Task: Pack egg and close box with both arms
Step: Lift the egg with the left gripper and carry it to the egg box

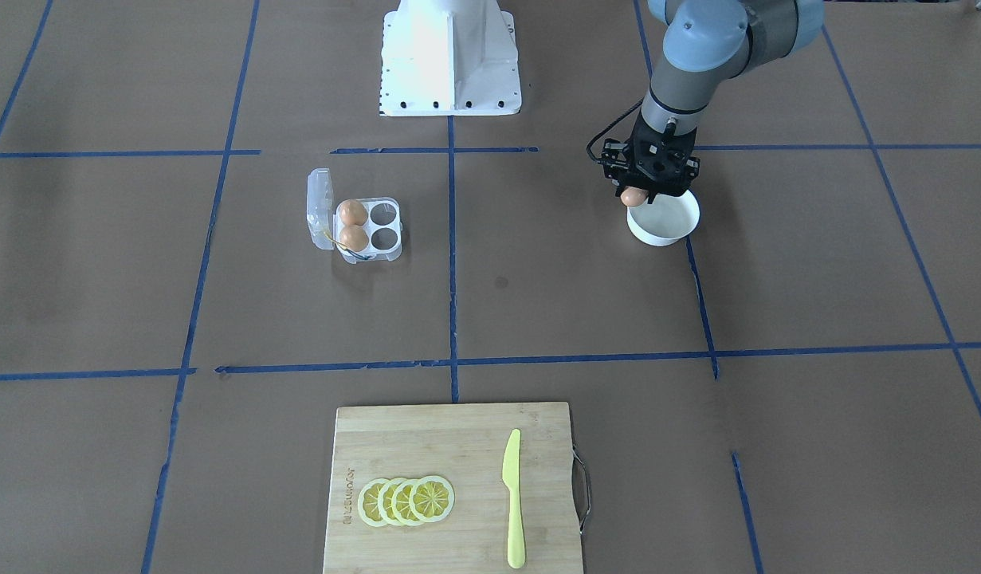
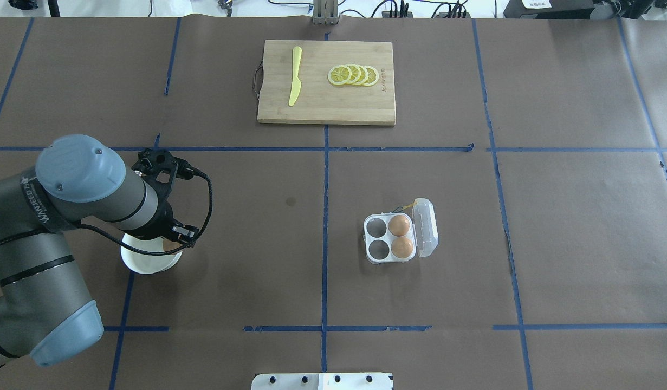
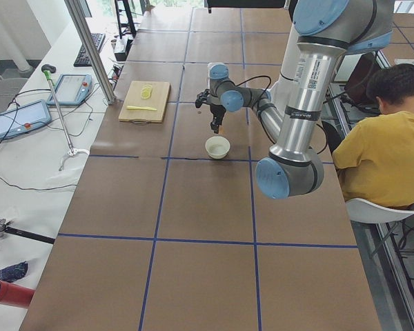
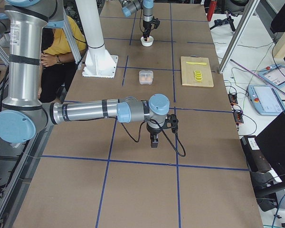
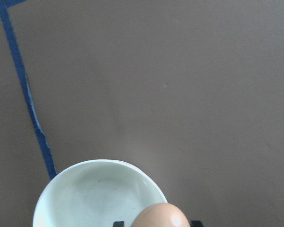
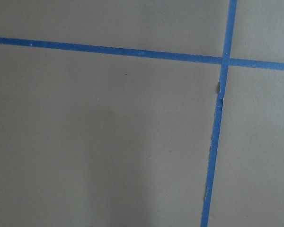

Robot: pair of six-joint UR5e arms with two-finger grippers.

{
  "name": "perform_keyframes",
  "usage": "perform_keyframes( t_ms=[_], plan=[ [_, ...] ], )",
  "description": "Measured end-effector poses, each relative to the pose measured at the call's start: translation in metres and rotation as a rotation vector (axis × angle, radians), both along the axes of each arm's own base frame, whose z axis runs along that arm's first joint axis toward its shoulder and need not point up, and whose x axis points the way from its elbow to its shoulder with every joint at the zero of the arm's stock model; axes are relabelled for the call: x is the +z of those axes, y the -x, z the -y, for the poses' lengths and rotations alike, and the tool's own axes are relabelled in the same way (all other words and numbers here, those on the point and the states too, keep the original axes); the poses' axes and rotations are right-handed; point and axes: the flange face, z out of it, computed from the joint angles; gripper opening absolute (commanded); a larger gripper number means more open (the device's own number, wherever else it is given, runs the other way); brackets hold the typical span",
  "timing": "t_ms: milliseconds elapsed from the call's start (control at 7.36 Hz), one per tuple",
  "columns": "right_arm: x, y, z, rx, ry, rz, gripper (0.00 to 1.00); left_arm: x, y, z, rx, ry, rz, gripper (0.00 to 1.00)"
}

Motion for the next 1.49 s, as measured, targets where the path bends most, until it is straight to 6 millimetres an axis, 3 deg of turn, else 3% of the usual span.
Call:
perform_keyframes(
  t_ms=[272, 951, 1222, 1494],
  plan=[
    [0.000, 0.001, 0.000, -0.001, 0.002, 0.009, 1.00, -0.033, -0.026, 0.006, 0.002, 0.032, -0.052, 0.00],
    [0.001, 0.001, -0.001, -0.003, 0.006, 0.016, 1.00, -0.131, -0.123, 0.034, 0.010, 0.065, -0.216, 0.00],
    [0.001, 0.001, -0.001, -0.003, 0.007, 0.016, 1.00, -0.166, -0.154, 0.031, 0.032, 0.065, -0.280, 0.00],
    [0.001, 0.001, -0.001, -0.003, 0.007, 0.019, 1.00, -0.188, -0.189, 0.029, 0.050, 0.070, -0.325, 0.00]
  ],
)
